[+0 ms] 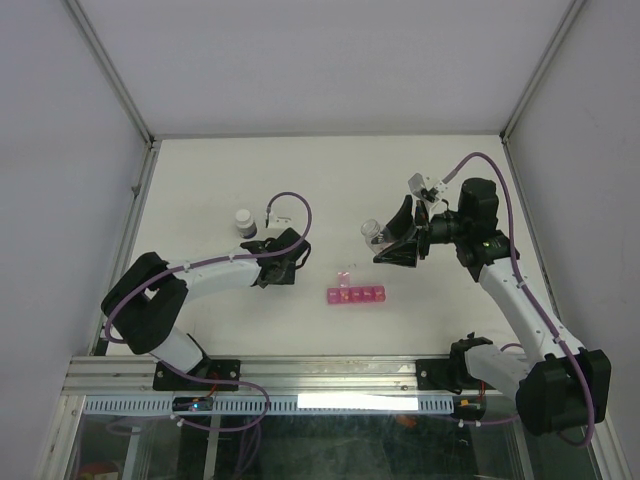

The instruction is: Sort the pills into containers

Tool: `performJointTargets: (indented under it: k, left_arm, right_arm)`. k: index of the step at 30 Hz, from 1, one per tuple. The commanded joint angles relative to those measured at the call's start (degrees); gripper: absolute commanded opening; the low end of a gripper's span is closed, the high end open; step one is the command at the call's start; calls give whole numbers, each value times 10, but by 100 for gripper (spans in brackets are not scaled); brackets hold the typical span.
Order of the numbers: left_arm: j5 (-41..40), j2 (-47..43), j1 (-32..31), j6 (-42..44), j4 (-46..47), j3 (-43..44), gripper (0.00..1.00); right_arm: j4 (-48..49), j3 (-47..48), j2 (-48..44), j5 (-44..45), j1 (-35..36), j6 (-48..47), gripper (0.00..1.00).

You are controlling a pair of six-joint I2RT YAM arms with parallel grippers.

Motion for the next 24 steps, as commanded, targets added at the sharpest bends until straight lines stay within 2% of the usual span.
performJointTargets:
  k: [1,10,15,19,24]
  left_arm:
    - [2,3,7,11,18,17,50]
    - [14,2,7,11,23,17,39]
    - [44,-59,1,8,32,13,29]
    - [128,-157,-8,13,99,-12,26]
    - [320,-265,-6,4,275,-78,25]
  right_arm:
    - [28,2,-10,-18,-3,11,0]
    - [30,1,-10,-19,-3,12,0]
    - [20,1,-11,-19,-4,0,0]
    - [-90,23,-15,-1,-4,-122,0]
    - [-238,57,-24,46,-3,-308,0]
